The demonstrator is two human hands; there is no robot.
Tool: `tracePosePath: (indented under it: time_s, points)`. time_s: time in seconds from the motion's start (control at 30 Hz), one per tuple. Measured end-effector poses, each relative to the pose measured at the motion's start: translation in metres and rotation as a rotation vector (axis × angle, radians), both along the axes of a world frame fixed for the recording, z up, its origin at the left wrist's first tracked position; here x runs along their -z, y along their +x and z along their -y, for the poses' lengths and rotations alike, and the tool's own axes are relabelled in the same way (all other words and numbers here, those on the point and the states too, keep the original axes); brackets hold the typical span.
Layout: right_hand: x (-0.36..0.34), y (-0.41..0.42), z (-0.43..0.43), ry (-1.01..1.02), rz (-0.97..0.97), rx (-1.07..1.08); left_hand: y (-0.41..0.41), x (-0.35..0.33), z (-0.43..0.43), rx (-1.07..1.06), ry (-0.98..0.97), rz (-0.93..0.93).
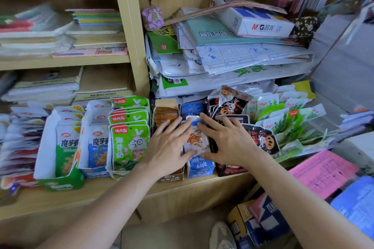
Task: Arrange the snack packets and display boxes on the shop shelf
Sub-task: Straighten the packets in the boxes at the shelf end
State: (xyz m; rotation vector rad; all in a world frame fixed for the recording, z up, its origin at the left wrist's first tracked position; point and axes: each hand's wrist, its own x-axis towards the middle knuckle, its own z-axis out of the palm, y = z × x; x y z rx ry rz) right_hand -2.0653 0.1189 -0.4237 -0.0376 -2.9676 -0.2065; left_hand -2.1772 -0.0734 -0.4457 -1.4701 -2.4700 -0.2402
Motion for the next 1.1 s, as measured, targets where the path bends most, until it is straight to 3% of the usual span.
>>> tracePosePath:
  time_s: [0.23,0.4,0.63,1.1]
  points:
    - [-0.008,-0.018,0.005,0.056,0.094,0.048,-0.011,-0.012,-0.012,-0.05,-0.166,-0.009]
    - [-0.01,-0.02,0.005,0.027,0.083,0.054,-0.012,-0.019,-0.015,-0.048,-0.179,0.038]
    - [-0.009,-0.005,0.007,-0.151,-0.172,-0.059,-0.002,-0.007,0.003,0.01,0.048,0.077]
    - [-0.018,0.044,0.01,-0.521,-0.448,-0.129,0.041,-0.012,0.023,0.197,0.415,0.151]
